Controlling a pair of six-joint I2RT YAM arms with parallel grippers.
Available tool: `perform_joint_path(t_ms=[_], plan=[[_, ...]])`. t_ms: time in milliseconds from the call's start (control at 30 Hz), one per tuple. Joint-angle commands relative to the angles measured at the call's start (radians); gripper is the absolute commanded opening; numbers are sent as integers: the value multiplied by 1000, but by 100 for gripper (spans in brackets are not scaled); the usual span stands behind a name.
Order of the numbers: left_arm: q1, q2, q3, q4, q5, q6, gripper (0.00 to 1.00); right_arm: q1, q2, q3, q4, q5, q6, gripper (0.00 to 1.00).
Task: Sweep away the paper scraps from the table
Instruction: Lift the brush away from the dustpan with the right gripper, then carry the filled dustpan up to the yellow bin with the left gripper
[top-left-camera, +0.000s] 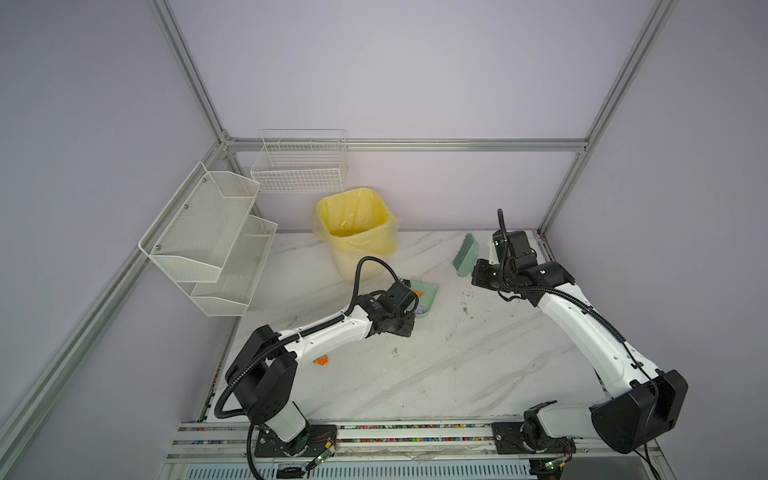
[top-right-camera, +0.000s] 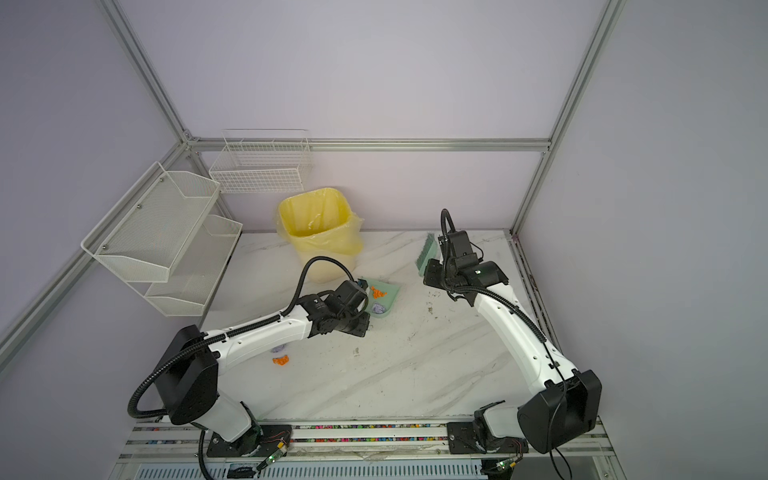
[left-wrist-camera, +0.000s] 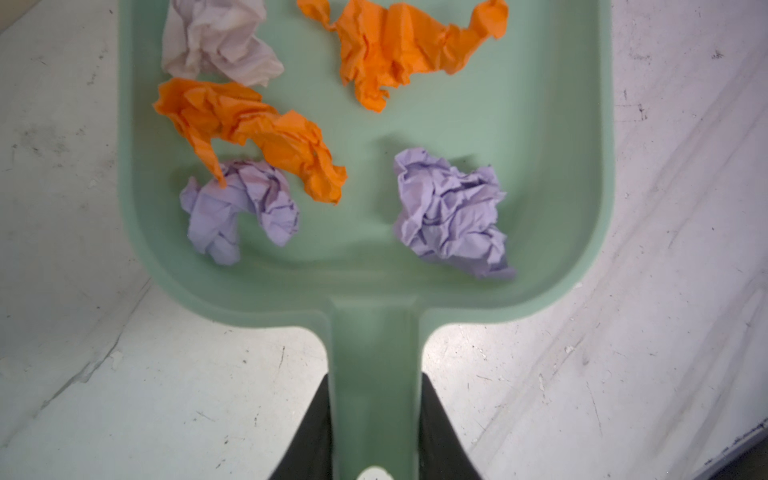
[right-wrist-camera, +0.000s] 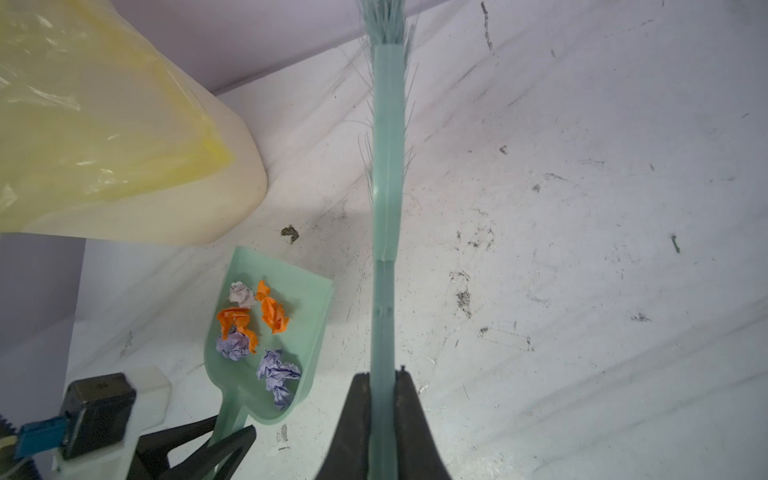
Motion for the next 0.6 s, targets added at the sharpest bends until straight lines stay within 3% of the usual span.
perform_joint_path(t_ms=[0,300,567], plan=[[4,-31,124,4,65,-16,11,-3,-35,-18,20,12,-20,0],[3,-130,170,9,101,37,14,-3,-78,-65,37,-11,6,0],[5,-84,260,1,114,31,14,-4,-76,-55,18,-26,14,0]])
